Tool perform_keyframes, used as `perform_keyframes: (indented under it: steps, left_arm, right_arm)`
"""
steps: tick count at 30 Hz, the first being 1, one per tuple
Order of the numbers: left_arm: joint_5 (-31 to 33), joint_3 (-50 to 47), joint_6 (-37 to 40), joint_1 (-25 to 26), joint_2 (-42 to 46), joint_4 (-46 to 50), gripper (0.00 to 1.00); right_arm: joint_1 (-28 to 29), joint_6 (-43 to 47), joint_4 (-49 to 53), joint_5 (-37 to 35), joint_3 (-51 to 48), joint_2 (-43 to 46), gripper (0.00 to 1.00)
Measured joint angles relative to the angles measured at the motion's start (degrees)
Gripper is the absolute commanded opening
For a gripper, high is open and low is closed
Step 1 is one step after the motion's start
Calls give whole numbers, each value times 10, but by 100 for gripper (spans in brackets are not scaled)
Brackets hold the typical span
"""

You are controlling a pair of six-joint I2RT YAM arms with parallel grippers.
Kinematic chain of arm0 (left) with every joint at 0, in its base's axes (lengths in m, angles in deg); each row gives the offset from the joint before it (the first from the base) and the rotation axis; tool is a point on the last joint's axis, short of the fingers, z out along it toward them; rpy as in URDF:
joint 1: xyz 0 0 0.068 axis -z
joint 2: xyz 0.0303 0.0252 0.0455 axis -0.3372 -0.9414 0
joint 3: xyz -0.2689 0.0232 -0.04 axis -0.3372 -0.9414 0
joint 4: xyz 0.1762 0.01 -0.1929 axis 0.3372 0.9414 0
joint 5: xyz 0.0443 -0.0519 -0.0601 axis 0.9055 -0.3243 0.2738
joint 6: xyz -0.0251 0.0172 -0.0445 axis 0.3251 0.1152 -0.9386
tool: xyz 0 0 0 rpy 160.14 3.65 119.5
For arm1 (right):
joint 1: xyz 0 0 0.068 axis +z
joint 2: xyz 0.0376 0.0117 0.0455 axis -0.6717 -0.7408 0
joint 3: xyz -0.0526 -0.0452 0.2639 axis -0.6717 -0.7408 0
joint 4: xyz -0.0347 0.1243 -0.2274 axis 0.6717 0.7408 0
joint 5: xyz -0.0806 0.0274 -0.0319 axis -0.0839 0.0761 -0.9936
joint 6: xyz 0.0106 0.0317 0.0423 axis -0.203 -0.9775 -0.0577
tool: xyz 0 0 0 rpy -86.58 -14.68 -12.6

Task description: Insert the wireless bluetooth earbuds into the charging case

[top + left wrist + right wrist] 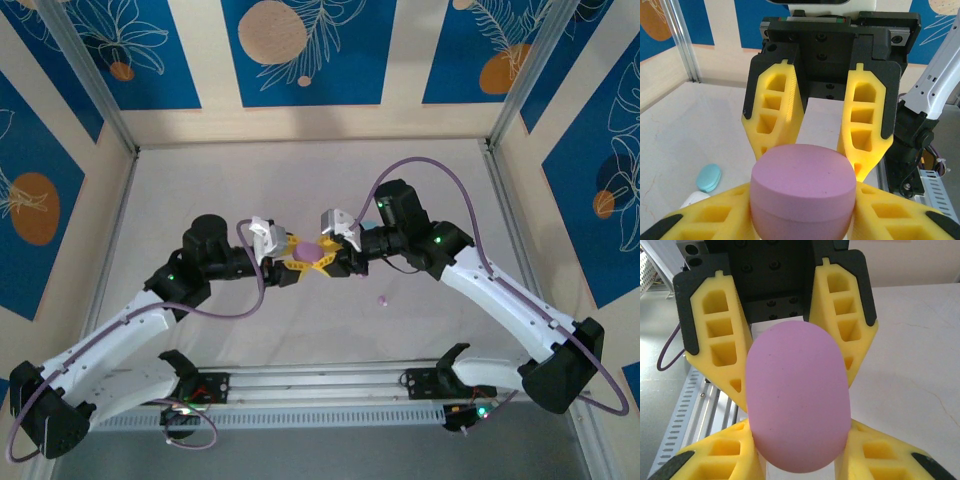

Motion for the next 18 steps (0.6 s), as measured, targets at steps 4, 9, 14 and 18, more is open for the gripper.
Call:
perform_keyframes:
  steps: [4, 9, 14, 18]
  left_arm:
    - [-1, 4, 0, 0, 0, 0, 50]
    - [-1, 6, 0, 0, 0, 0, 48]
    - [0, 7, 2, 0, 0, 4, 53]
    - [-1, 7, 3, 0, -1, 4, 50]
  right_arm:
    - [0, -2, -3, 2, 0, 0, 31]
    - [0, -4, -4, 2, 0, 0, 31]
    - [0, -4, -8, 2, 0, 0, 31]
    - [0, -4, -11, 2, 0, 0, 31]
